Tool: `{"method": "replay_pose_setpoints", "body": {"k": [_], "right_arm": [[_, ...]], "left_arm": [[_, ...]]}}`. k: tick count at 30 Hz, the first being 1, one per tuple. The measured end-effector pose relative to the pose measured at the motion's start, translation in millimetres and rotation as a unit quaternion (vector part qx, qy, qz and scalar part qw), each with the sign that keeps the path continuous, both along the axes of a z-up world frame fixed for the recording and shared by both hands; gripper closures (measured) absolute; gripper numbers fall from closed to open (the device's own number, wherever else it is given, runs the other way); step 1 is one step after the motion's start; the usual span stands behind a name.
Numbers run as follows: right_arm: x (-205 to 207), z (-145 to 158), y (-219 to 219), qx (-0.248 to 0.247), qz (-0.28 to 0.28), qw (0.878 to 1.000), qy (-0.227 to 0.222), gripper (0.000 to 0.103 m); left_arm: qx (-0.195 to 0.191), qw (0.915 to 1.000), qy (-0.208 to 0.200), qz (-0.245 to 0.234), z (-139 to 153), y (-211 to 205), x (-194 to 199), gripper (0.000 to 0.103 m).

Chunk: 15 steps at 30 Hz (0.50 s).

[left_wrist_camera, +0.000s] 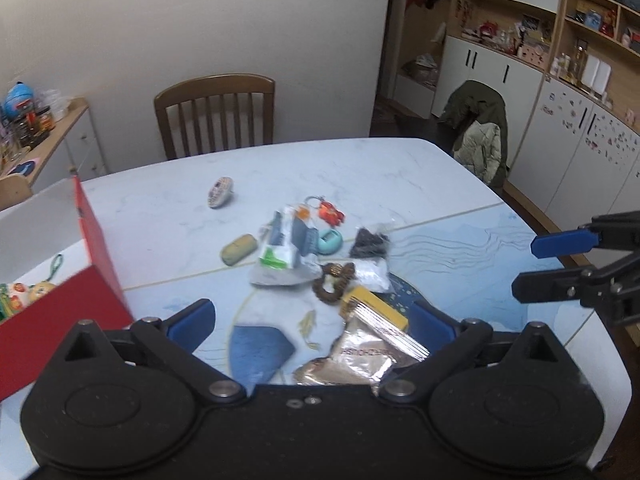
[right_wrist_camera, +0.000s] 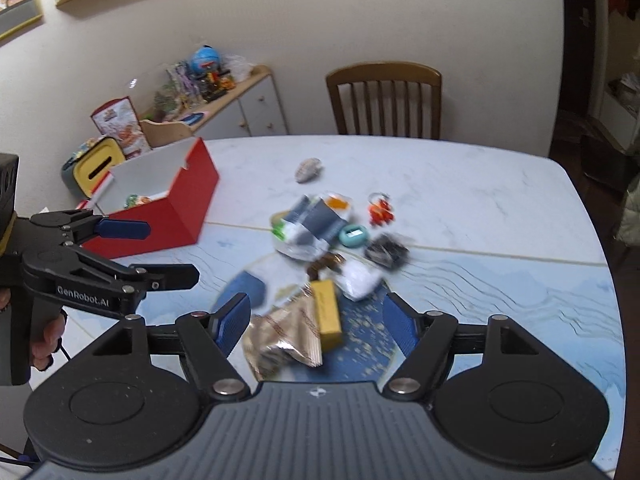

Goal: Organize objects
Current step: 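Withdraw both tools from the box back toward the pile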

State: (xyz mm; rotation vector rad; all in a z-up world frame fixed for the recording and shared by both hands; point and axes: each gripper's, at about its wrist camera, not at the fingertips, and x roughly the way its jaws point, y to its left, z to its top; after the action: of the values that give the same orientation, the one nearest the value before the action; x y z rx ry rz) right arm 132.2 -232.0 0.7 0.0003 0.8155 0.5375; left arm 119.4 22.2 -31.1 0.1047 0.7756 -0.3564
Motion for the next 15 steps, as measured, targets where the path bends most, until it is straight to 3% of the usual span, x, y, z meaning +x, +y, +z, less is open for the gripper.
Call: {"method": "replay_pose_setpoints", "body": {"k": [9,15], "right_arm": [[15.4,-26.9,-13.0,-0.006,-0.021,0.999,0.024,0.019],[26.8,-47.2,-8.0,-0.016,-0.032,0.998,0.043,0.019]], "left_arm": [[0.013,0.9993,0.003,-0.034,-41.5,-30.1,0.3,0.000],[0.018,0.9980,0.013,-0.058,-64.8,-39.6,4.5,0.000]]}}
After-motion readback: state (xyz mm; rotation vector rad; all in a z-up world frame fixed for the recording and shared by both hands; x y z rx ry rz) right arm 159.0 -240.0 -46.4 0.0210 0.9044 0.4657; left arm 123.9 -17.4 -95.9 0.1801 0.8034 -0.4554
